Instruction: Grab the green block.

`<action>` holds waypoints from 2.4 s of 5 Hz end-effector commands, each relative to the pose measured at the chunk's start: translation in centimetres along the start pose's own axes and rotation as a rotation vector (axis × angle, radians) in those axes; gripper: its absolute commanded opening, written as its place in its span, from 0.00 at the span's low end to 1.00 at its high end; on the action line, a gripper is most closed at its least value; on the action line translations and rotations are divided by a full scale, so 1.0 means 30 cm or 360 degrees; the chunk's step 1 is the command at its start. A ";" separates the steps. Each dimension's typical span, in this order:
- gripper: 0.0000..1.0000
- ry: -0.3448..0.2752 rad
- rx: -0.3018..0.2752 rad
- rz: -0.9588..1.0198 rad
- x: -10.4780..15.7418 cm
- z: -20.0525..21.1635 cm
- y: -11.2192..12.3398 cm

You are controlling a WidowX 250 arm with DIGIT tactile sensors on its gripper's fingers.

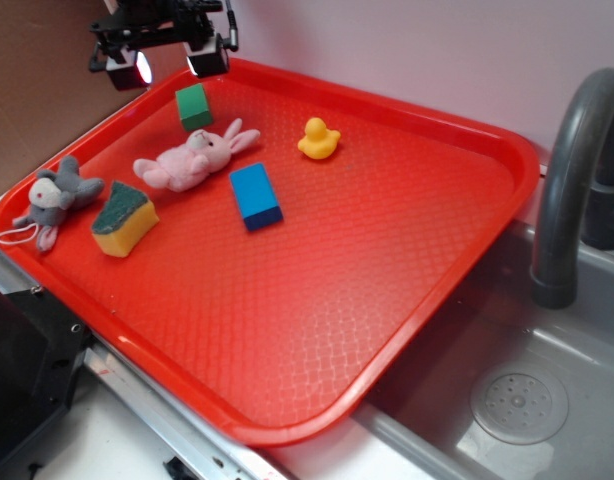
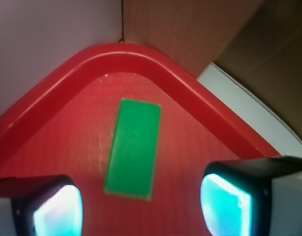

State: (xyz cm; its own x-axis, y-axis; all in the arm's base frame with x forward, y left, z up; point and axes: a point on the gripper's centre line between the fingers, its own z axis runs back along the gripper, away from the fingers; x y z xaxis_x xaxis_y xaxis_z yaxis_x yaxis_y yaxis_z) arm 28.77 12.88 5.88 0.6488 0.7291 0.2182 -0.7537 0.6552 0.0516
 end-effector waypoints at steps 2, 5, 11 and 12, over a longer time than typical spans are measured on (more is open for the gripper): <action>1.00 0.0154 -0.0123 0.0007 0.086 -0.086 0.008; 0.00 0.0356 -0.0159 -0.0261 0.054 -0.107 0.010; 0.00 0.0338 -0.0161 -0.1670 -0.306 0.575 -0.053; 0.00 0.0264 -0.0172 -0.1719 -0.330 0.600 -0.046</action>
State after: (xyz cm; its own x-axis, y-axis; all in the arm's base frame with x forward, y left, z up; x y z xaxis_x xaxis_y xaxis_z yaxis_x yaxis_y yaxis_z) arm 22.12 -0.71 19.91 0.9712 -0.2277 -0.0698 0.2306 0.9724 0.0365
